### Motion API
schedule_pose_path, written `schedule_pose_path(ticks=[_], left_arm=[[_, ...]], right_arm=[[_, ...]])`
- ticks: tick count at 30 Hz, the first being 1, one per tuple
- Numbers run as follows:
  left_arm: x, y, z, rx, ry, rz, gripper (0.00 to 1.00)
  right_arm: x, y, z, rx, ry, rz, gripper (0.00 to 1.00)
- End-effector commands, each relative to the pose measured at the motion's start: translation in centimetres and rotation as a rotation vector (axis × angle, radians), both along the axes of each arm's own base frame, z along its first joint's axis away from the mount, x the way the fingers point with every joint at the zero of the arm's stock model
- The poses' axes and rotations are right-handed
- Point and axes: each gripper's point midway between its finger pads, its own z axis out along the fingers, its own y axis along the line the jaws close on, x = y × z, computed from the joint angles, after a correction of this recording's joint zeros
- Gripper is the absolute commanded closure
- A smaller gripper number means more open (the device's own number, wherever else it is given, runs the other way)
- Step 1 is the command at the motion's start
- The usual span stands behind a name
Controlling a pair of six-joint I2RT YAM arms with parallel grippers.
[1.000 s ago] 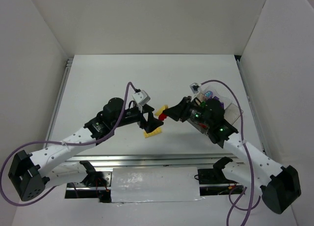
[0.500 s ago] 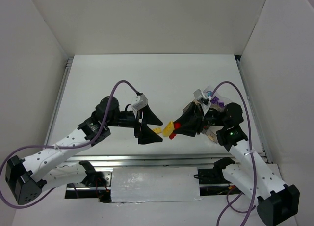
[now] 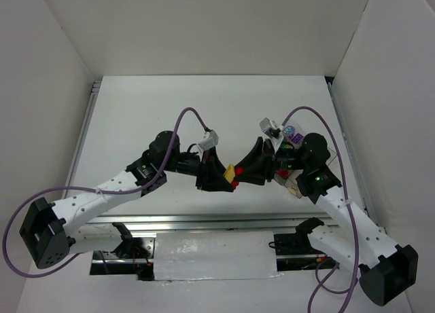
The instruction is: Sort the legos into containers by color
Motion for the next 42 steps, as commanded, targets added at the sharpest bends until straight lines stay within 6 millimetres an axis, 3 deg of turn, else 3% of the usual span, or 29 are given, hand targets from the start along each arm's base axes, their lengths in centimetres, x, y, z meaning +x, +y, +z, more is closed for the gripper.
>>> schedule_pose_path(ticks=[1, 3, 5, 9, 16, 19, 21, 22, 24, 25, 26, 27, 28, 29, 30, 32, 36, 42], left_arm=[[0.3, -0.4, 4.1, -0.109, -0.118, 0.000, 0.75], [1.4, -0.3, 4.1, -0.079, -0.115, 0.075, 0.96], [1.7, 0.4, 4.5, -0.077, -0.145, 0.128, 1.00], [1.8, 2.9, 6.4, -0.125, -0.194, 0.183, 1.00], [2.2, 4.2, 6.3, -0.135, -0.174, 0.167, 1.00], [2.6, 4.4, 6.3, -0.129, -0.168, 0.192, 1.00], [3.1, 4.7, 6.3, -0.122, -0.168, 0.226, 1.00], [3.3, 4.9, 6.4, -0.119, -0.165, 0.245, 1.00], [3.7, 5.2, 6.3, -0.108, -0.159, 0.278, 1.00], [4.8, 5.4, 6.2, -0.093, -0.150, 0.347, 1.00], [5.5, 5.6, 6.1, -0.075, -0.140, 0.393, 1.00], [6.3, 5.8, 5.7, -0.051, -0.131, 0.440, 1.00], [6.7, 6.2, 5.2, -0.008, -0.106, 0.477, 1.00], [7.7, 6.5, 5.0, 0.013, -0.109, 0.533, 1.00], [7.8, 6.7, 4.8, 0.025, -0.107, 0.548, 1.00], [8.2, 6.9, 4.3, 0.040, -0.102, 0.569, 1.00], [8.3, 6.7, 3.1, 0.063, -0.077, 0.569, 1.00], [8.3, 6.0, 2.1, 0.078, -0.055, 0.529, 1.00]], right_arm=[[0.7, 0.5, 1.2, -0.009, -0.011, -0.020, 1.00], [0.6, 0.5, 0.2, -0.049, 0.023, -0.009, 1.00], [0.9, 0.4, -0.7, -0.078, -0.005, -0.006, 1.00], [1.1, -0.5, -2.8, -0.117, 0.039, 0.038, 1.00], [2.0, -0.4, -2.5, -0.100, 0.036, 0.028, 1.00], [3.5, -0.7, -2.9, -0.114, 0.054, -0.059, 1.00], [5.7, -1.6, -2.7, -0.097, 0.067, -0.194, 1.00], [5.8, -1.8, -3.4, -0.088, 0.090, -0.203, 1.00], [7.0, -2.5, -2.9, -0.059, 0.085, -0.265, 1.00], [8.1, -2.9, -3.1, -0.066, 0.095, -0.338, 1.00], [9.5, -3.6, -4.0, -0.088, 0.162, -0.449, 1.00], [14.0, -6.3, -4.6, -0.088, 0.202, -0.753, 1.00], [15.7, -7.9, -5.2, -0.093, 0.249, -0.887, 1.00], [17.1, -9.7, -7.5, -0.129, 0.415, -1.027, 1.00], [19.4, -13.5, -8.4, -0.134, 0.478, -1.250, 1.00], [19.7, -15.1, -11.7, -0.213, 0.609, -1.306, 1.00], [19.9, -16.5, -15.9, -0.318, 0.723, -1.363, 1.00], [20.2, -17.7, -18.5, -0.353, 0.796, -1.398, 0.99]])
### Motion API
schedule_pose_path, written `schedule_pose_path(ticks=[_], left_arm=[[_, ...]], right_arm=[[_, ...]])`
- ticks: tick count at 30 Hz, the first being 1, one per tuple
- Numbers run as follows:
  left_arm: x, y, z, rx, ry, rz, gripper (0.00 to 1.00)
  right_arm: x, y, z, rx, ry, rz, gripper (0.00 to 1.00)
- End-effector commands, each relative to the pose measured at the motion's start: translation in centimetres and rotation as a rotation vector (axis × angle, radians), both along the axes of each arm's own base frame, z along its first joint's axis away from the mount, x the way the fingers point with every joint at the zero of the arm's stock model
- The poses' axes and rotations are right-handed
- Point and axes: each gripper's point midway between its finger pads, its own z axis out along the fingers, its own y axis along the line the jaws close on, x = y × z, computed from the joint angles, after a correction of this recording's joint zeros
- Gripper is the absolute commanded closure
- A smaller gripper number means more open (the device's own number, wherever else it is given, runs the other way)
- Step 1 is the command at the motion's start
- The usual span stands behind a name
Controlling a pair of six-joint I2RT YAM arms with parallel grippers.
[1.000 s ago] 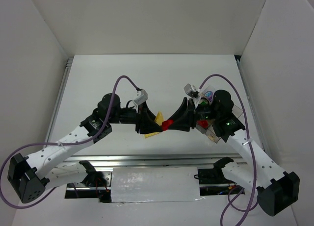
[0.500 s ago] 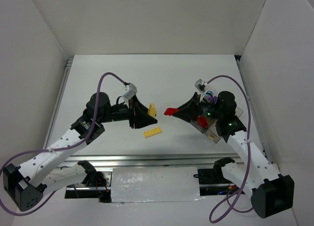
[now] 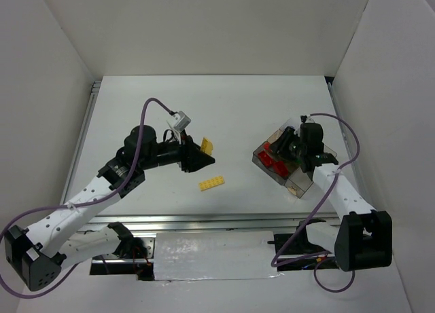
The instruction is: Sort the legos into containers by color
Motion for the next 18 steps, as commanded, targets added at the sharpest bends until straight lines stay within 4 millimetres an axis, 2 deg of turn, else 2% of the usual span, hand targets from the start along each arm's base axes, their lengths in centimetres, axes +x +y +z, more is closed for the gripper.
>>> schedule_pose_path(ticks=[1, 3, 4, 5, 8, 12, 15, 16, 17, 18], left_arm=[[0.3, -0.4, 0.8, -0.017, -0.034, -0.019, 1.00], [0.1, -0.8, 0.5, -0.020, -0.026, -0.046, 1.00], [0.1, -0.9, 0.3, -0.020, -0.022, -0.048, 1.00], [0.2, -1.1, -0.1, -0.017, -0.011, -0.054, 1.00], [0.5, -1.4, -0.9, -0.004, 0.011, -0.063, 1.00], [0.7, -2.0, -1.5, -0.004, 0.026, -0.077, 1.00], [1.0, -3.2, -2.7, 0.013, 0.058, -0.103, 1.00], [1.6, -4.2, -4.4, 0.040, 0.097, -0.108, 1.00], [1.9, -5.2, -3.9, 0.038, 0.090, -0.125, 1.00], [1.3, -6.8, -4.2, 0.049, 0.091, -0.171, 1.00]], right_arm=[[0.7, -1.3, -0.1, -0.017, 0.007, -0.070, 0.97], [0.7, -1.4, -0.5, -0.019, 0.019, -0.071, 0.63], [0.7, -1.5, -0.6, -0.018, 0.027, -0.073, 0.53], [0.8, -1.5, -0.7, -0.020, 0.033, -0.078, 0.38], [0.7, -1.7, -0.5, -0.023, 0.035, -0.087, 0.23], [0.1, -1.9, 0.7, -0.023, 0.031, -0.104, 0.18], [-1.0, -3.2, 4.5, -0.003, -0.046, -0.221, 0.18], [-2.0, -3.7, 8.0, 0.016, -0.155, -0.257, 0.18], [-2.6, -5.1, 9.6, 0.006, -0.203, -0.337, 0.17], [-4.6, -5.8, 12.2, 0.031, -0.274, -0.384, 0.17]])
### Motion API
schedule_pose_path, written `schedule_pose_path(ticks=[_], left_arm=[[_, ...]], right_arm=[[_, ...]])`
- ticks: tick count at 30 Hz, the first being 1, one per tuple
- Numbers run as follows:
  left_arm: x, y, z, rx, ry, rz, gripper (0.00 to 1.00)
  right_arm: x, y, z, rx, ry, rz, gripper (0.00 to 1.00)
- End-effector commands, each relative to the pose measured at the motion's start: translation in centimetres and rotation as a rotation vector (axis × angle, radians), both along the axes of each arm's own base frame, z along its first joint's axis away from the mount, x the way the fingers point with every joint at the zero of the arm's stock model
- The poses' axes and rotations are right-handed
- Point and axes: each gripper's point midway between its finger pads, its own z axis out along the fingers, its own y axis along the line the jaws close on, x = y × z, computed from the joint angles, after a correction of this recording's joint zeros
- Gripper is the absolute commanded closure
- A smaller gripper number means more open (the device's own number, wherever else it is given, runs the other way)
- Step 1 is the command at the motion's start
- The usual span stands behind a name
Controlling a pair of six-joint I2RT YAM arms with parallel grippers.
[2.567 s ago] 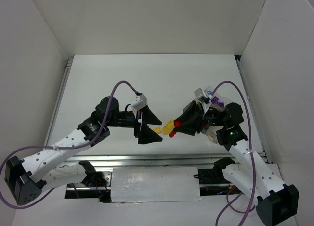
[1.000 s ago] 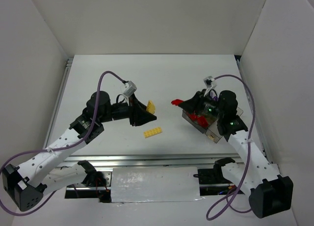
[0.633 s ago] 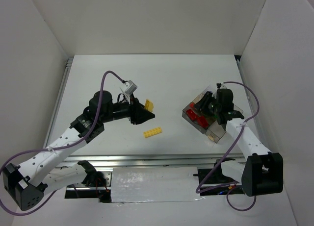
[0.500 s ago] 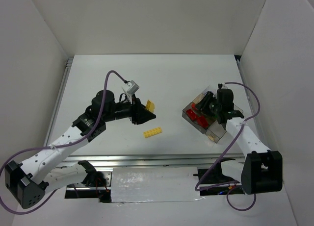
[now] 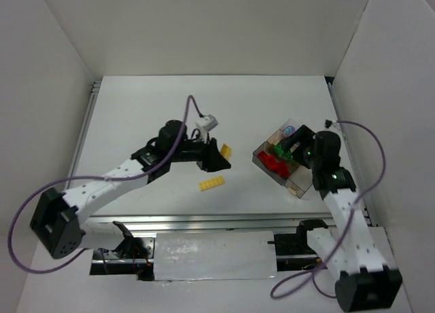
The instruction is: Sort the legos into containers by color
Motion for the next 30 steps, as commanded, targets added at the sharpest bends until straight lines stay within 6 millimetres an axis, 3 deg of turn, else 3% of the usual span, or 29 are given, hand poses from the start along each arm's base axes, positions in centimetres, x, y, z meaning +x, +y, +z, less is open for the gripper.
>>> schedule_pose_path(ticks=[1, 2, 3, 4, 5, 6, 7, 8, 9, 10, 11, 12, 13, 14, 15, 16, 20, 25, 30], left_arm=[[0.5, -4.7, -1.5, 0.025, 0.015, -0.081, 1.00], [1.0, -6.2, -0.2, 0.013, -0.012, -0.084, 1.00], [0.3, -8.1, -0.5, 0.024, -0.012, -0.118, 1.00], [0.5, -9.9, -2.8, 0.064, 0.025, -0.135, 1.00], [1.1, -11.7, -1.0, 0.034, -0.007, -0.143, 1.00], [0.4, -13.4, -1.1, 0.033, -0.009, -0.176, 1.00], [0.6, -15.2, -3.5, 0.064, 0.024, -0.196, 1.00], [0.9, -17.1, -1.6, 0.024, -0.003, -0.218, 0.99], [0.2, -18.8, -1.9, 0.020, 0.002, -0.252, 0.98], [0.2, -20.6, -5.1, 0.062, 0.046, -0.275, 0.97], [0.3, -22.5, -2.9, 0.035, 0.021, -0.305, 0.97], [-0.6, -24.1, -3.3, 0.046, 0.012, -0.333, 0.96], [0.2, -26.4, -3.3, 0.034, -0.011, -0.337, 0.95], [0.0, -27.3, -4.1, 0.055, -0.002, -0.345, 0.94], [-0.4, -28.4, -7.1, 0.104, 0.032, -0.358, 0.91], [0.1, -29.7, -5.1, 0.067, -0.001, -0.353, 0.90], [1.9, -31.8, -7.1, 0.056, -0.005, -0.309, 0.81], [2.8, -33.4, -7.2, -0.011, -0.042, -0.301, 0.69], [4.8, -33.7, -8.6, 0.002, -0.040, -0.225, 0.62]], right_arm=[[-3.3, -3.4, 11.9, 0.030, -0.310, -0.221, 0.17], [-4.5, -3.9, 13.6, 0.037, -0.351, -0.256, 0.17], [-6.8, -5.0, 15.4, 0.048, -0.408, -0.317, 0.17], [-8.4, -5.5, 18.1, 0.064, -0.480, -0.343, 0.17], [-9.6, -5.8, 19.4, 0.078, -0.520, -0.361, 0.17], [-11.0, -6.1, 20.1, 0.091, -0.538, -0.382, 0.17], [-13.1, -6.4, 22.3, 0.111, -0.615, -0.393, 0.17], [-14.0, -6.4, 23.2, 0.120, -0.643, -0.388, 0.17], [-14.8, -6.4, 23.5, 0.122, -0.655, -0.385, 0.17], [-15.9, -6.0, 24.7, 0.132, -0.692, -0.357, 0.17], [-16.4, -5.7, 25.0, 0.131, -0.699, -0.338, 0.17], [-16.6, -5.5, 24.9, 0.124, -0.685, -0.325, 0.17], [-17.0, -5.0, 25.2, 0.130, -0.692, -0.296, 0.17], [-17.0, -4.8, 25.2, 0.127, -0.690, -0.278, 0.17], [-17.1, -4.5, 25.1, 0.130, -0.686, -0.263, 0.17], [-17.1, -4.3, 24.9, 0.132, -0.683, -0.254, 0.17], [-17.4, -3.2, 24.8, 0.144, -0.693, -0.187, 0.17], [-17.4, -2.3, 24.8, 0.122, -0.685, -0.126, 0.17], [-18.2, -2.6, 25.5, 0.092, -0.709, -0.127, 0.17]])
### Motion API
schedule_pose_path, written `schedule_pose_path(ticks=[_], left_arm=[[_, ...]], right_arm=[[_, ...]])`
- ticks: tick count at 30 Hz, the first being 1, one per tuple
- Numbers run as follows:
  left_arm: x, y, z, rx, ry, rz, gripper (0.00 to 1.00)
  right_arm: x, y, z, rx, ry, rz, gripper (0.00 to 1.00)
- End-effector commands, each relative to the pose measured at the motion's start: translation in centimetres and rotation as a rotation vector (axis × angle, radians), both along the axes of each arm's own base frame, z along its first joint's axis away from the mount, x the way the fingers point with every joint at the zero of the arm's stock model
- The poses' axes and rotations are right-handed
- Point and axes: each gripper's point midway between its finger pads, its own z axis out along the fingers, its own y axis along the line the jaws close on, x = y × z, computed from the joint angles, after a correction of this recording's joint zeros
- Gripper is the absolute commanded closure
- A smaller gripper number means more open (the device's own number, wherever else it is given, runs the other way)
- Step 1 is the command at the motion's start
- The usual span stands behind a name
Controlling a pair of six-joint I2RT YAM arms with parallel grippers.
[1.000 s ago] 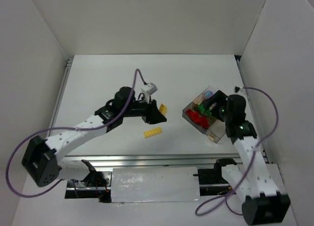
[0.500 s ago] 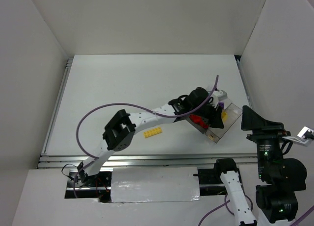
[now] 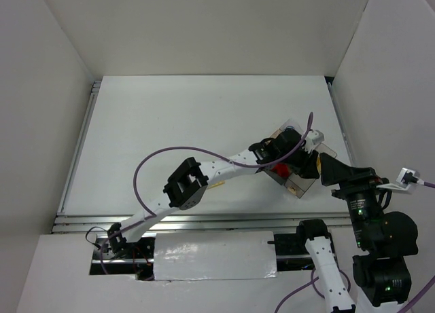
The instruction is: Sort the legos into containers by color
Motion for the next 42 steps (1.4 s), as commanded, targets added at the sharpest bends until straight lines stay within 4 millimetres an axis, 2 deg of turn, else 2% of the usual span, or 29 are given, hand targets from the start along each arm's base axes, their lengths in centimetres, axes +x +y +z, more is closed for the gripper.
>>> schedule_pose_path(ticks=[1, 5, 6, 9, 12, 16, 17, 18, 19, 20, 22, 23, 24, 25, 26, 27, 28, 29, 30, 31, 33, 34, 36, 37, 40, 42], left_arm=[[2.3, -0.6, 2.2, -0.082, -0.046, 0.058, 0.60], [3.2, -0.5, 2.4, -0.091, -0.040, 0.075, 0.45], [3.3, -0.4, 2.2, -0.088, -0.038, 0.079, 0.37], [3.2, -0.4, 2.6, -0.097, -0.038, 0.075, 0.25], [3.1, -0.4, 2.6, -0.101, -0.035, 0.067, 0.20], [3.6, 0.4, 3.2, -0.091, -0.050, 0.096, 0.21], [3.9, 1.2, 4.7, -0.098, -0.067, 0.122, 0.22], [4.4, 2.0, 5.5, -0.094, -0.082, 0.150, 0.15], [4.7, 2.9, 6.5, -0.087, -0.119, 0.178, 0.14], [5.3, 5.1, 8.8, -0.075, -0.161, 0.251, 0.11], [6.0, 8.2, 10.0, -0.007, -0.239, 0.316, 0.01], [6.1, 11.7, 10.3, 0.080, -0.260, 0.377, 0.01], [5.9, 13.4, 10.1, 0.131, -0.281, 0.389, 0.00], [5.9, 16.0, 12.3, 0.158, -0.360, 0.421, 0.01], [5.7, 19.3, 8.9, 0.311, -0.406, 0.429, 0.00], [5.6, 20.9, 8.6, 0.348, -0.442, 0.441, 0.01], [4.0, 24.3, 6.5, 0.444, -0.449, 0.418, 0.01], [3.4, 26.1, 5.3, 0.497, -0.471, 0.408, 0.01], [3.2, 27.9, 4.3, 0.551, -0.514, 0.393, 0.00], [2.0, 30.4, 2.3, 0.607, -0.519, 0.371, 0.01], [2.1, 32.8, 0.9, 0.646, -0.517, 0.402, 0.01], [1.5, 34.2, -0.7, 0.681, -0.487, 0.390, 0.00], [2.0, 35.9, -2.4, 0.699, -0.443, 0.400, 0.01], [1.3, 36.2, -4.1, 0.699, -0.418, 0.361, 0.01], [0.8, 36.1, -6.6, 0.708, -0.410, 0.283, 0.01], [1.4, 35.9, -7.4, 0.711, -0.412, 0.282, 0.01]], right_arm=[[-0.5, 0.0, 0.8, -0.044, -0.017, 0.002, 0.17], [-0.8, 0.3, 0.9, -0.053, -0.027, 0.022, 0.17], [-0.9, 0.5, 0.9, -0.054, -0.029, 0.030, 0.17], [-0.6, 0.6, 0.7, -0.053, -0.023, 0.038, 0.17], [-0.5, 1.3, 0.6, -0.055, -0.022, 0.073, 0.17], [-0.3, 1.6, 0.5, -0.059, -0.024, 0.091, 0.17], [-0.1, 1.7, 0.2, -0.060, -0.018, 0.097, 0.17], [0.0, 1.8, 0.2, -0.060, -0.018, 0.100, 0.17], [0.1, 2.1, 0.1, -0.067, -0.018, 0.119, 0.17], [0.3, 2.4, -0.1, -0.072, -0.013, 0.135, 0.17], [0.6, 3.0, -0.1, -0.096, -0.020, 0.168, 0.17], [0.9, 3.6, -0.6, -0.114, -0.010, 0.207, 0.17], [1.0, 4.0, -0.8, -0.124, -0.010, 0.229, 0.17], [1.3, 4.4, -1.0, -0.136, -0.013, 0.252, 0.17], [1.2, 5.0, -0.9, -0.148, -0.031, 0.291, 0.16], [1.3, 5.3, -1.3, -0.152, -0.021, 0.307, 0.16], [1.5, 5.5, -1.5, -0.157, -0.033, 0.321, 0.14], [1.4, 5.7, -1.6, -0.162, -0.039, 0.336, 0.01], [1.5, 5.8, -1.6, -0.167, -0.049, 0.339, 0.00], [1.7, 5.8, -1.9, -0.171, -0.044, 0.341, 0.00], [1.9, 5.9, -2.0, -0.186, -0.046, 0.345, 0.00], [1.9, 5.9, -2.1, -0.189, -0.045, 0.347, 0.00], [1.8, 6.3, -2.0, -0.202, -0.055, 0.368, 0.00], [1.6, 6.4, -1.8, -0.205, -0.062, 0.376, 0.00], [1.0, 7.0, -1.7, -0.224, -0.080, 0.416, 0.01], [0.7, 7.2, -1.6, -0.238, -0.090, 0.432, 0.00]])
